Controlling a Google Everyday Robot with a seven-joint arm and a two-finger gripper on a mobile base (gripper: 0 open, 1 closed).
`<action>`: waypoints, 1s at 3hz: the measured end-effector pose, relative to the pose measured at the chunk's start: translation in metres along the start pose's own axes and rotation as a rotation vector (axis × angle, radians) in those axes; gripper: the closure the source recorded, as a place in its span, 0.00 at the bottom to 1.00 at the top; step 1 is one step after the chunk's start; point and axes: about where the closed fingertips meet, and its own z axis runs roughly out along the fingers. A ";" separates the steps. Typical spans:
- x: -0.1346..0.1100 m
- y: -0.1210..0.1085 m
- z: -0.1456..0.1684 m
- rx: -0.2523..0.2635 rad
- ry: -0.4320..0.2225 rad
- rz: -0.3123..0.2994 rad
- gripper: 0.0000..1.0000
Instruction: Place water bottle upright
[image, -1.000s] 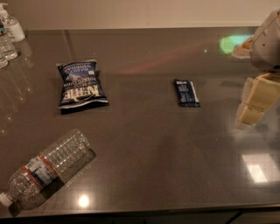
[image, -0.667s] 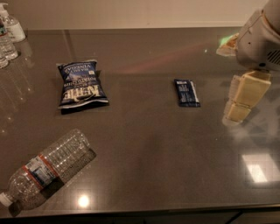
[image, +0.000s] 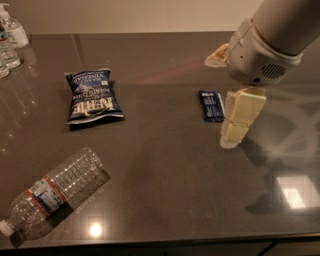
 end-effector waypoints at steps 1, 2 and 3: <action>-0.036 0.005 0.020 -0.033 -0.028 -0.099 0.00; -0.068 0.011 0.041 -0.081 -0.046 -0.191 0.00; -0.091 0.015 0.056 -0.116 -0.059 -0.260 0.00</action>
Offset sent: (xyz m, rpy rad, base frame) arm -0.0120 0.1220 -0.0398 -0.0229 0.0545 0.3480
